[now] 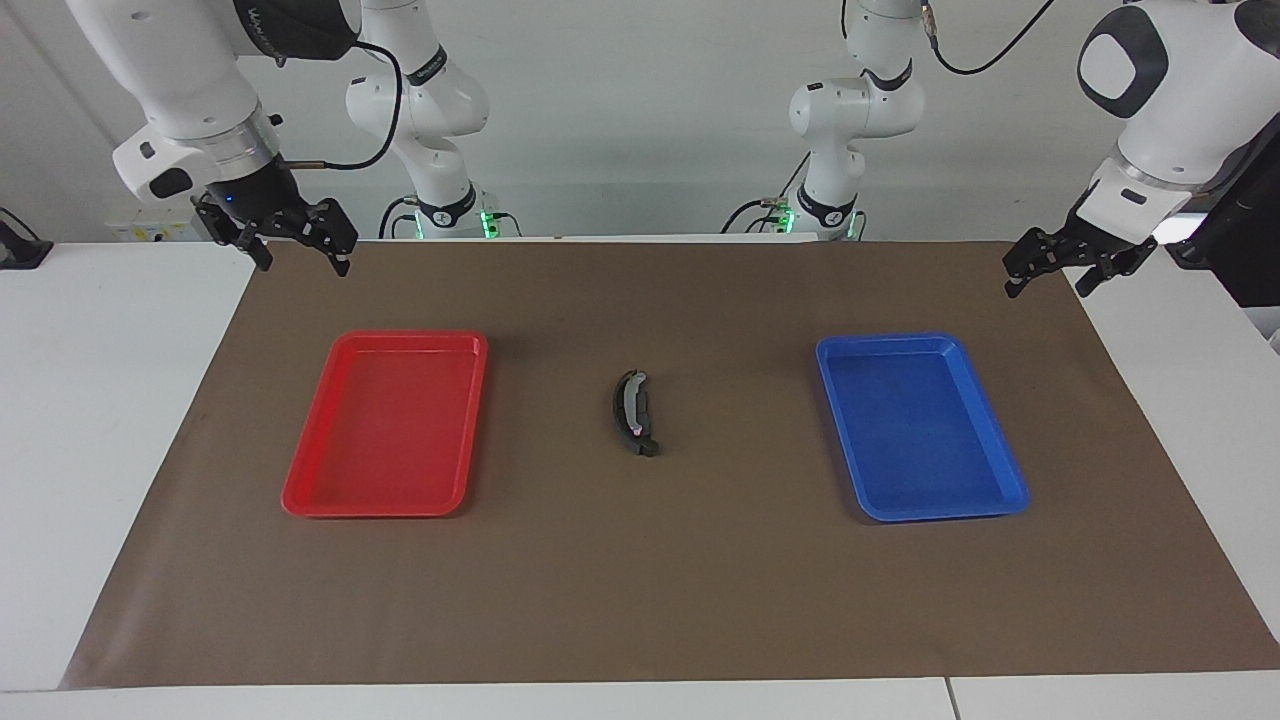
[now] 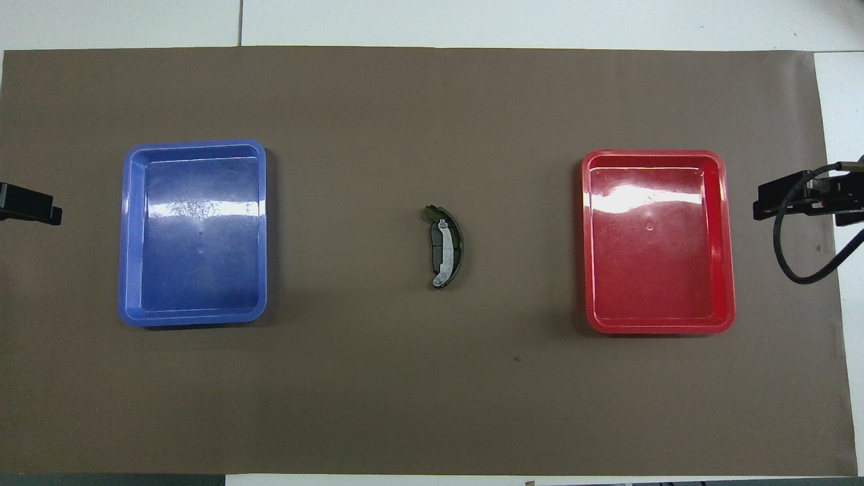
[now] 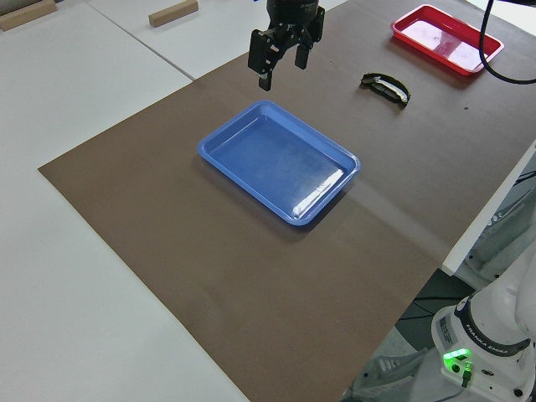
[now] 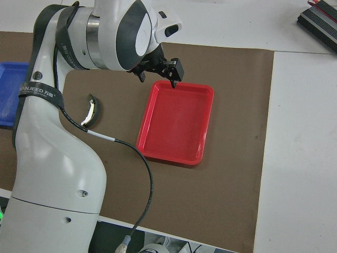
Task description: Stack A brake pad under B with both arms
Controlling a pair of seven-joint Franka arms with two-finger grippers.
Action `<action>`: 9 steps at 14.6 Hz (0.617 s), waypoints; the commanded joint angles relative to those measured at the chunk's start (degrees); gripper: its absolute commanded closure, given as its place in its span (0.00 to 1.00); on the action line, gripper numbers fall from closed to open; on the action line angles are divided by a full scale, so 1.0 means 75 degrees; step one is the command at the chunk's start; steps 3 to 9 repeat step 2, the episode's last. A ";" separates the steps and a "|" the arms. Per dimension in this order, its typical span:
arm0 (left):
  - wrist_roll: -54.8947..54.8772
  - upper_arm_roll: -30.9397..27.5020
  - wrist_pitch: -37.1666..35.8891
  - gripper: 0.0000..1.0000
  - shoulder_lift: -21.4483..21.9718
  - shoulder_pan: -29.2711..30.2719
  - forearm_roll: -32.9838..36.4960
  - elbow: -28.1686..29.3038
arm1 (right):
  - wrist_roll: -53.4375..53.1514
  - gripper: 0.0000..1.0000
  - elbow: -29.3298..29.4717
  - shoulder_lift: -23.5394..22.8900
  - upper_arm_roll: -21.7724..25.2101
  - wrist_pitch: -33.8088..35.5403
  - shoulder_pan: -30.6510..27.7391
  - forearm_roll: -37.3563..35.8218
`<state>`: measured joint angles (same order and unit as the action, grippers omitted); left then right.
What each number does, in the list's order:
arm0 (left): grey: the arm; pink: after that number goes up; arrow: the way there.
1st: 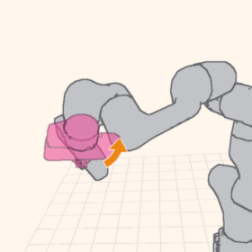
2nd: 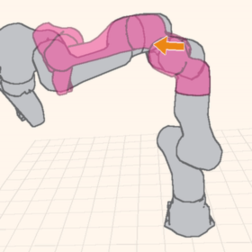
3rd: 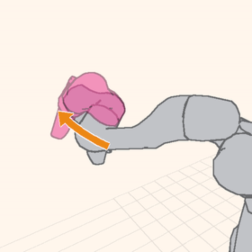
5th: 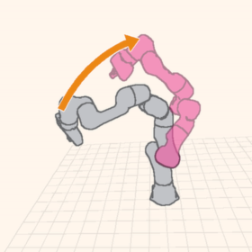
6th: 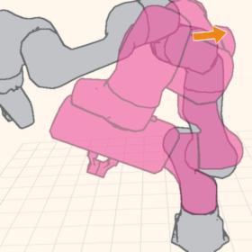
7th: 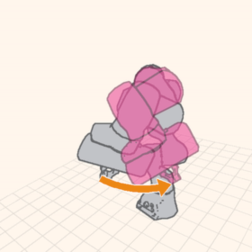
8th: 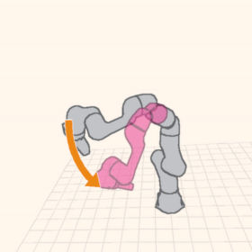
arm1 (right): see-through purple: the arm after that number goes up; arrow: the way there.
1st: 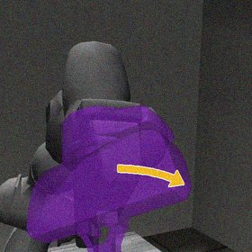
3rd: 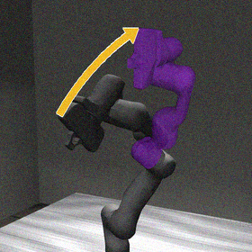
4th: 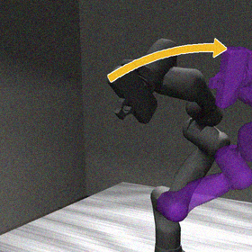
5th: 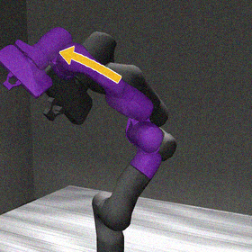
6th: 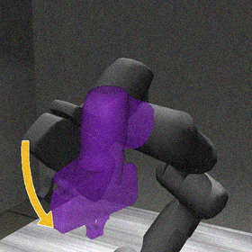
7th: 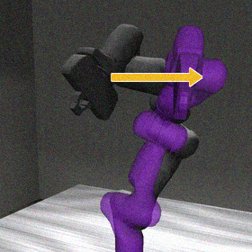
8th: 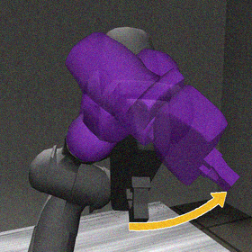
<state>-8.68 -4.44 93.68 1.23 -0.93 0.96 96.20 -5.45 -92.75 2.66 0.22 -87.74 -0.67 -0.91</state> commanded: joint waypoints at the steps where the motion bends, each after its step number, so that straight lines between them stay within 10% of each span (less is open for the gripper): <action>1: -0.0003 0.0041 -0.0068 0.00 0.0047 0.0031 0.0130 0.0052 | 0.0000 0.00 0.0063 0.0020 -0.0017 0.0133 -0.0040 0.0133; 9: -0.0003 0.0041 -0.0068 0.00 0.0047 0.0031 0.0130 0.0041 | 0.0011 0.00 0.0063 0.0020 -0.0017 0.0133 -0.0040 0.0133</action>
